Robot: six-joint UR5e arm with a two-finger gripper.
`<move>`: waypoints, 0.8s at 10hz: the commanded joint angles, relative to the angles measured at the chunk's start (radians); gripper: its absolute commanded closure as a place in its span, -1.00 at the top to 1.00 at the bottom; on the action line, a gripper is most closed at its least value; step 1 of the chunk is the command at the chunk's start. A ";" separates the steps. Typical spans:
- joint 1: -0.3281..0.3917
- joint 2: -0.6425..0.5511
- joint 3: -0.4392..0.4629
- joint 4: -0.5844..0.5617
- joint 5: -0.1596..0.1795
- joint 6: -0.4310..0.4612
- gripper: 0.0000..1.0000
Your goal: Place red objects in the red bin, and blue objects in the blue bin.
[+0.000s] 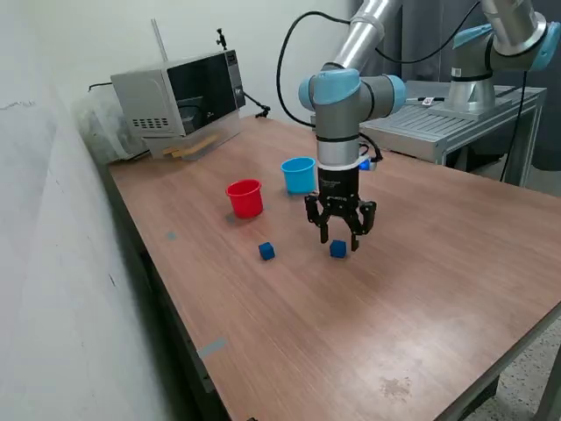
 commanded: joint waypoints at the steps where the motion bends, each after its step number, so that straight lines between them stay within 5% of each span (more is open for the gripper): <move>1: 0.000 0.018 0.001 0.000 -0.001 -0.017 -1.00; 5: 0.000 0.019 -0.001 0.002 -0.016 -0.022 -1.00; 8: -0.005 -0.068 0.013 0.013 -0.062 -0.023 -1.00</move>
